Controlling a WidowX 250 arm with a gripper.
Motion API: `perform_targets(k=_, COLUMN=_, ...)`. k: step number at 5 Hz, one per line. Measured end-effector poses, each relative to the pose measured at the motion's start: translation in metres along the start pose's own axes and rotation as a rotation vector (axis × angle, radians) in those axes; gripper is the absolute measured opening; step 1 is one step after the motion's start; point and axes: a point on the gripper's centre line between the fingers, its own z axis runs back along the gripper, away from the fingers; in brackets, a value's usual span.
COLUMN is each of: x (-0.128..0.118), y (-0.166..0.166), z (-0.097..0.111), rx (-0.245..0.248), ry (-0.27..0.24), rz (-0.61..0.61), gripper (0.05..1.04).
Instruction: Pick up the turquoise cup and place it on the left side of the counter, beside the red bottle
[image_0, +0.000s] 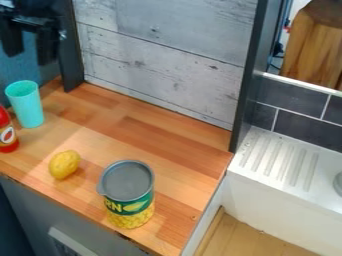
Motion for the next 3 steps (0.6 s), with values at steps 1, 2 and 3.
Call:
perform_targets(k=1, x=-0.031, y=-0.047, z=0.003, rx=0.026, ry=0.06, rz=-0.162, gripper=1.003)
perform_targets(k=2, x=-0.048, y=-0.092, z=-0.018, rx=0.042, ry=0.112, rz=-0.251, gripper=1.001)
perform_targets(k=3, x=-0.069, y=-0.122, z=-0.036, rx=0.079, ry=0.178, rz=-0.339, gripper=1.001)
